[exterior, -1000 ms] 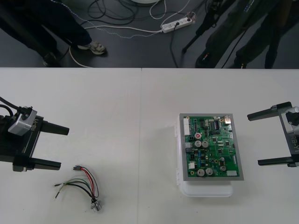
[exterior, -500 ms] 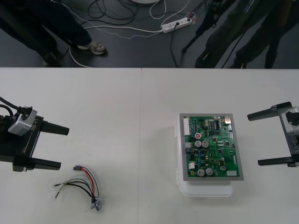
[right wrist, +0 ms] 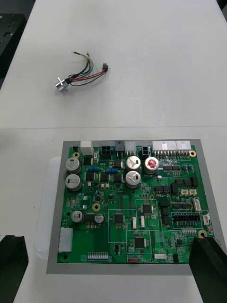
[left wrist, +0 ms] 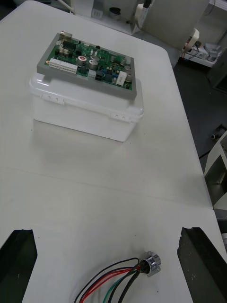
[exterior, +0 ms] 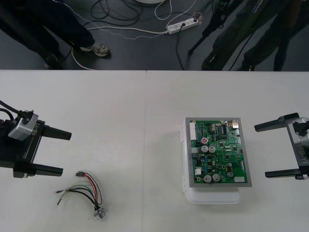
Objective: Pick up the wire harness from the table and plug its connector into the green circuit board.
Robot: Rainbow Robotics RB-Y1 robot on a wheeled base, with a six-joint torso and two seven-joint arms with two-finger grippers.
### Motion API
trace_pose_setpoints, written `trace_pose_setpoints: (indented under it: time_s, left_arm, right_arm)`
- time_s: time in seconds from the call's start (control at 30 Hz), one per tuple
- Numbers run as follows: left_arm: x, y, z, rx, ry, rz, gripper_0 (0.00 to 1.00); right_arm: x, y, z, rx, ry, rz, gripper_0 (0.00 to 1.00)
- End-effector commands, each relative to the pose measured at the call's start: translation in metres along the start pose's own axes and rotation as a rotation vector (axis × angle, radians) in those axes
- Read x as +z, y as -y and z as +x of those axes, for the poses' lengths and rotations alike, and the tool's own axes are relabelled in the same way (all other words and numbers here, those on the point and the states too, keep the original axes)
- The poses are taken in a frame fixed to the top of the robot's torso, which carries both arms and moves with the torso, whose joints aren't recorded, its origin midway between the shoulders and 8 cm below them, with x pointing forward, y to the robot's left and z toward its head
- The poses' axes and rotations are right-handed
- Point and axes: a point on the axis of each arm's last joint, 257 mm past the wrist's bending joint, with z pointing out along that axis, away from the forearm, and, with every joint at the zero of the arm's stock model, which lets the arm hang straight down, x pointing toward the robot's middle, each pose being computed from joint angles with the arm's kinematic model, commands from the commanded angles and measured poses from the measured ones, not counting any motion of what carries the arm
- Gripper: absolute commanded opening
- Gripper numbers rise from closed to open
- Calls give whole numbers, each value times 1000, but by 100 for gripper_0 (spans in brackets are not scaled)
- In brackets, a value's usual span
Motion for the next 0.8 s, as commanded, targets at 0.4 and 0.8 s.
trace_pose_setpoints:
  time_s: [0.4, 0.8]
  left_arm:
    - [7, 26, 17, -89, 13, 44, 88]
    - [3, 26, 12, -24, -20, 52, 88]
  right_arm:
    - [-1, -3, -16, 48, 69, 5, 100]
    - [2, -1, -50, 107, 242, 32, 100]
